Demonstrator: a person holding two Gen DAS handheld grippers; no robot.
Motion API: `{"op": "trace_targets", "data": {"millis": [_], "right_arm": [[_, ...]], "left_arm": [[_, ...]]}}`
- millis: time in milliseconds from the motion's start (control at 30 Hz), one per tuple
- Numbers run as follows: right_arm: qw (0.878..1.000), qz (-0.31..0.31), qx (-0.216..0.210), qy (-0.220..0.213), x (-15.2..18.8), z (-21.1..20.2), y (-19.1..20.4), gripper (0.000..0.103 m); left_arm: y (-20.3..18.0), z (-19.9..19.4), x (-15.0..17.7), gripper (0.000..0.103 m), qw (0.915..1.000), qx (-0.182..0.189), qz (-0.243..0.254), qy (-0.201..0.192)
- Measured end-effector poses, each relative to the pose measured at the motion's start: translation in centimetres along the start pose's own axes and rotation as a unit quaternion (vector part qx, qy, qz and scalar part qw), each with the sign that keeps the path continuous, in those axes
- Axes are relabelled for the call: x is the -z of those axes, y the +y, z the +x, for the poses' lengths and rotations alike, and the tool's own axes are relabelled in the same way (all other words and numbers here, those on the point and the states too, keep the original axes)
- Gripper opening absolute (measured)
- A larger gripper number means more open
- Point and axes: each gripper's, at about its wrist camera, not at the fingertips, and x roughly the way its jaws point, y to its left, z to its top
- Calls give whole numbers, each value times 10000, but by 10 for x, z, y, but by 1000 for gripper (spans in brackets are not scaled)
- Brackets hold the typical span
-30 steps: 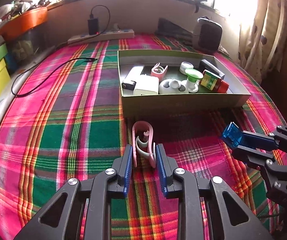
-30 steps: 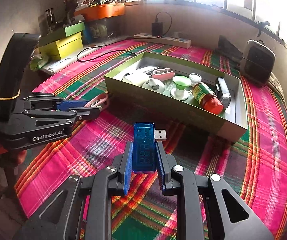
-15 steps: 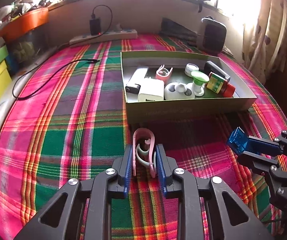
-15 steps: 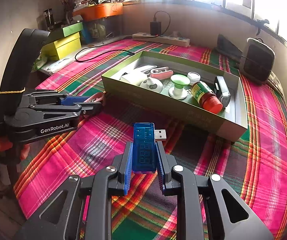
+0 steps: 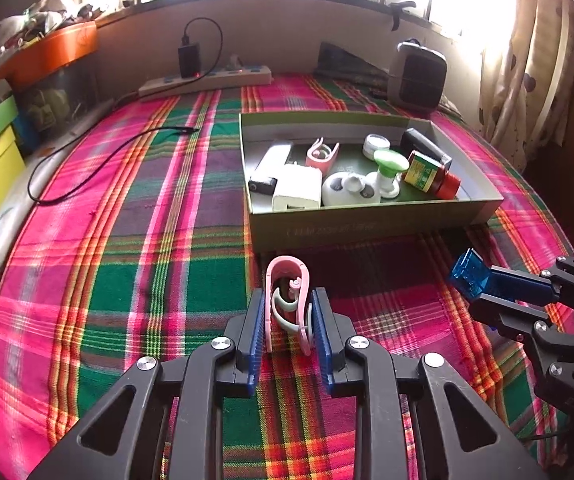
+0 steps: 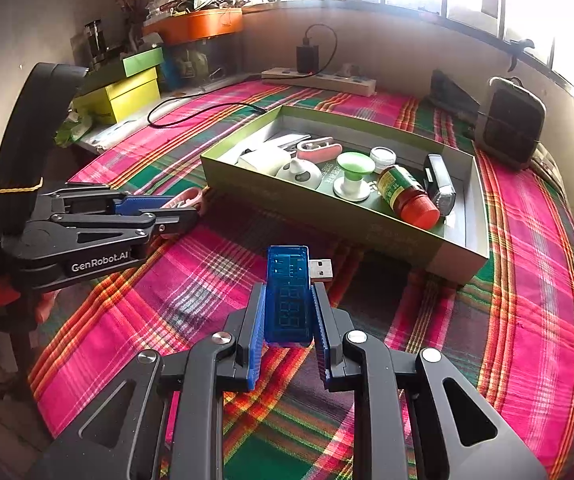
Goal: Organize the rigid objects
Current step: 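Lift the cable winder and USB meter and carry them toward the tray, then lower the cable winder and USB meter into the green box tray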
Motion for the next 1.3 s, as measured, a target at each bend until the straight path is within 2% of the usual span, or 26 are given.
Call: {"op": "trace_targets", "data": {"millis": [267, 667, 1300], "right_arm": [[9998, 37, 76, -168, -12, -9, -5, 23], [9991, 136, 149, -369, -43, -9, -18, 23], [9984, 500, 157, -218, -99, 35, -56, 23]], "left_arm": [[-2, -14, -16, 22, 9998, 13, 75, -179], [-7, -8, -47, 22, 9994, 101, 95, -310], [0, 29, -94, 22, 9992, 298, -26, -277]]}}
